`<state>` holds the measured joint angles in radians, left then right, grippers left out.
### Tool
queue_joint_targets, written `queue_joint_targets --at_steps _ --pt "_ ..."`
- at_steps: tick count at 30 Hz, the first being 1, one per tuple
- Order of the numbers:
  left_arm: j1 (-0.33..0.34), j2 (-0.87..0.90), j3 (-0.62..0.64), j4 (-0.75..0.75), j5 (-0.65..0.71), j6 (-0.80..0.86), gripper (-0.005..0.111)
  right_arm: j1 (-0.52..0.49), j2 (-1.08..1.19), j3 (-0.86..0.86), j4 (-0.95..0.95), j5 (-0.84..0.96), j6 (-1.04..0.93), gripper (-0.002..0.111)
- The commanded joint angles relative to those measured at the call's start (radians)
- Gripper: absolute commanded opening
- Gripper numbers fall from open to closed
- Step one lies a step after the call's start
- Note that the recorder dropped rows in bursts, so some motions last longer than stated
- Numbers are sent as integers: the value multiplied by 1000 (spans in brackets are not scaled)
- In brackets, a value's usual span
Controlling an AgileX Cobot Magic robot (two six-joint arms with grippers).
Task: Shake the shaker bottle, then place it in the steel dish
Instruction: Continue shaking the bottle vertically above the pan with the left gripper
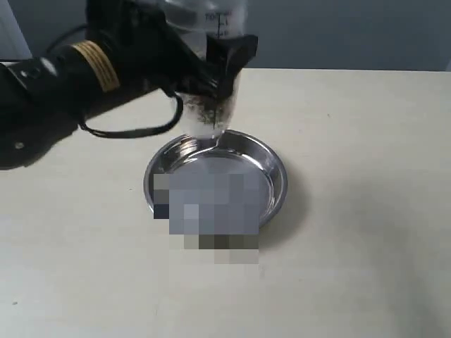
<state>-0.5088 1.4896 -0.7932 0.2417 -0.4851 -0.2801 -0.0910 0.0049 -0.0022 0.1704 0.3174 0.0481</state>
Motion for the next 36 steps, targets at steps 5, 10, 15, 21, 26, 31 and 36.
queue_joint_targets --at_steps 5,10,15,21,26,31,36 --pt "33 8 -29 -260 29 330 0 1 -5 2 -1 -11 0 -1" --pt "9 -11 -32 -105 129 241 0 1 -5 2 -1 -11 0 -1" --pt "44 15 -30 -378 75 280 0 1 -5 2 -1 -11 0 -1" --pt "-57 28 -26 -47 145 251 0 1 -5 2 -1 -11 0 -1" --pt "-36 60 -26 -242 116 304 0 1 -5 2 -1 -11 0 -1" --pt "21 66 -25 -590 37 360 0 1 -5 2 -1 -11 0 -1" --pt "-56 22 2 5 38 289 0 1 -5 2 -2 -11 0 -1"
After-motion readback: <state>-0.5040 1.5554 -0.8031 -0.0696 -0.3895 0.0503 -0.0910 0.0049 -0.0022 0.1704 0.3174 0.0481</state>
